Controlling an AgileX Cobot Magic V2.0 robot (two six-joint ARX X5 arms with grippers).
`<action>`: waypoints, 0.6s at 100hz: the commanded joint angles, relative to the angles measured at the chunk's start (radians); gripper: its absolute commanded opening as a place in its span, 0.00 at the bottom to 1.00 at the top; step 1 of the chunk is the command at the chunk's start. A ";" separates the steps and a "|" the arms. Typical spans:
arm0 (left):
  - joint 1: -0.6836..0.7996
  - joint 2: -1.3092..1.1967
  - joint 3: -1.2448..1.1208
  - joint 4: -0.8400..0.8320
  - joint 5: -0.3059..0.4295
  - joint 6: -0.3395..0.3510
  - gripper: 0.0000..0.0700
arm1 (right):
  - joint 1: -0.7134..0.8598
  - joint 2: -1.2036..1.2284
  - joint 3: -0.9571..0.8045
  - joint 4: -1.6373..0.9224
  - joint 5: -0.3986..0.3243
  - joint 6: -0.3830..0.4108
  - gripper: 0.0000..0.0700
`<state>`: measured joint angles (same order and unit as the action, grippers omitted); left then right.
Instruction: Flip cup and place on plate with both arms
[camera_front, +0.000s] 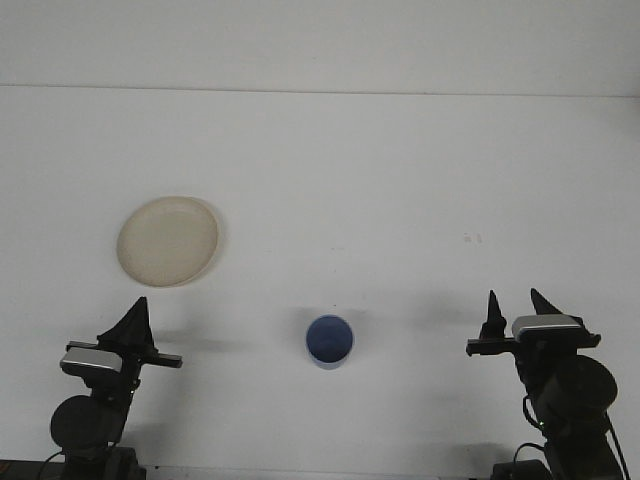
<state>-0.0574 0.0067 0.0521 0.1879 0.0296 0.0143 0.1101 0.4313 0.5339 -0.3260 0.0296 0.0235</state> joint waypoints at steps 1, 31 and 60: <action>-0.002 0.008 0.070 -0.028 -0.021 -0.055 0.02 | 0.002 0.000 0.006 0.007 0.002 0.005 0.62; -0.002 0.246 0.450 -0.415 -0.026 -0.246 0.02 | 0.002 0.001 0.006 0.008 0.002 0.005 0.62; -0.002 0.580 0.853 -0.793 0.107 -0.232 0.02 | 0.002 0.001 0.006 0.008 0.002 0.005 0.62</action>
<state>-0.0574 0.5293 0.8341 -0.5461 0.1230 -0.2127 0.1101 0.4316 0.5339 -0.3256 0.0296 0.0235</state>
